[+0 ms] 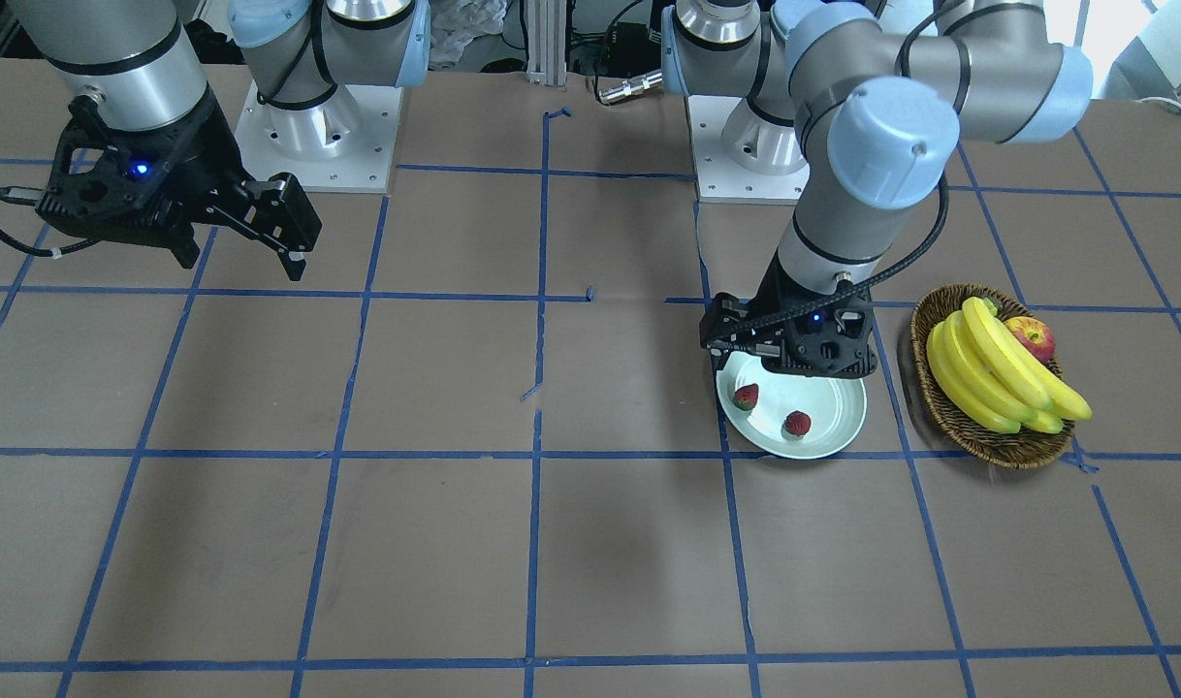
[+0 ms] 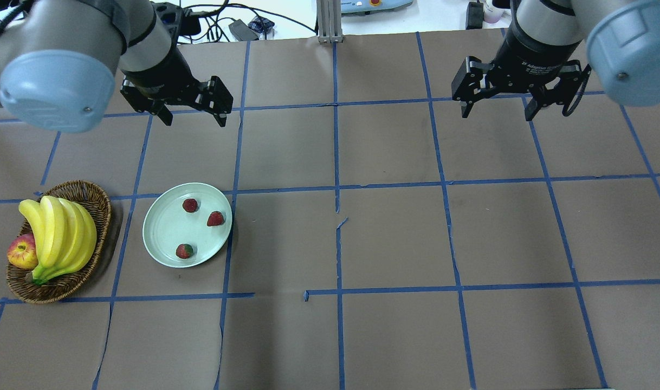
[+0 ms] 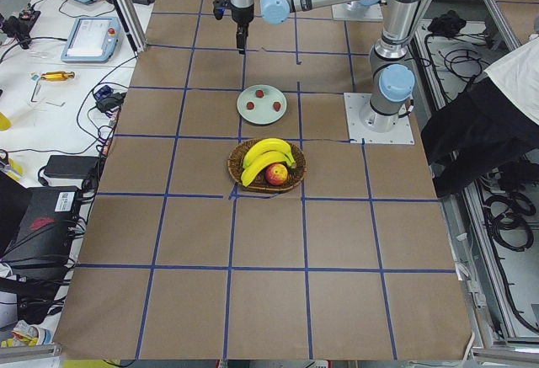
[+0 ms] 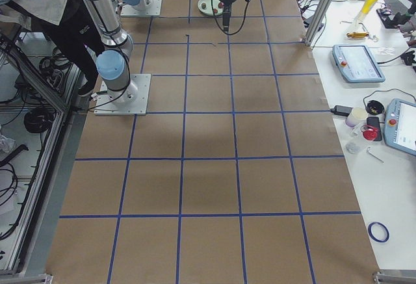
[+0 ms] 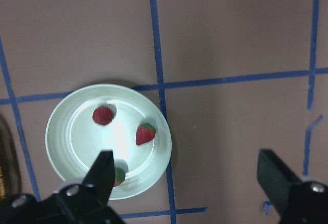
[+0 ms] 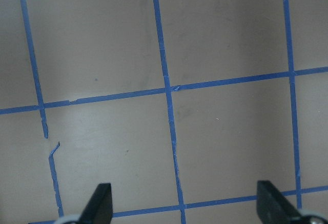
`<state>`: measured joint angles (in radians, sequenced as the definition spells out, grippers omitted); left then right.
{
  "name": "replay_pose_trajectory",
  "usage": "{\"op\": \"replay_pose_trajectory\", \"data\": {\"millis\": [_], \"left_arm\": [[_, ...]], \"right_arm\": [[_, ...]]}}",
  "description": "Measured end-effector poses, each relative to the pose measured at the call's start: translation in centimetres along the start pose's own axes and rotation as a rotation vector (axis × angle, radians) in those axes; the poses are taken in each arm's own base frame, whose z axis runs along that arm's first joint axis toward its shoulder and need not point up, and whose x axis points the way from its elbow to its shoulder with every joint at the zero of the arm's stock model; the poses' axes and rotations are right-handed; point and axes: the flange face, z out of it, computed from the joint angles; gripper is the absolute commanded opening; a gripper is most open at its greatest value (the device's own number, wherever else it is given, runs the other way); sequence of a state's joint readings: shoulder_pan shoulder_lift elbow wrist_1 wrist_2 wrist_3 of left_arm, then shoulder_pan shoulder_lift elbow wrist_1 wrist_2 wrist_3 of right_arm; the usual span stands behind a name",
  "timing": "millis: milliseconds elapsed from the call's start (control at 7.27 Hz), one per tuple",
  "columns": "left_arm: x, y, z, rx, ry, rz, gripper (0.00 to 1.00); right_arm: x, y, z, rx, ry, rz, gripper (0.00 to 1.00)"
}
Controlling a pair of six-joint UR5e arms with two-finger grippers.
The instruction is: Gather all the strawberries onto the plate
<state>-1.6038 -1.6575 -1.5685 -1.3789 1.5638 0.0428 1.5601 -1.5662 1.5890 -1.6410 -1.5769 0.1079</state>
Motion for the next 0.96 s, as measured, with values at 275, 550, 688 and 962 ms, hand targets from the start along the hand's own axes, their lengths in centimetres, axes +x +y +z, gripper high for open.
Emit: {"op": "replay_pose_trajectory", "data": {"millis": [275,550,688,962], "left_arm": [[-0.1,0.3,-2.8,0.038,-0.01,0.0,1.0],[-0.1,0.7,-3.4,0.034,-0.01,-0.001,1.0],[0.0,1.0,-3.6,0.013,-0.007,-0.001,1.0],[0.0,1.5,-3.5,-0.025,-0.003,-0.009,1.0]], "right_arm": [[-0.1,0.2,-0.1,-0.003,-0.015,0.001,1.0],[-0.3,0.3,-0.2,-0.001,-0.041,0.016,1.0],[-0.3,0.2,-0.5,0.014,-0.046,0.033,1.0],[-0.6,0.1,-0.8,0.043,-0.041,0.034,1.0]]}}
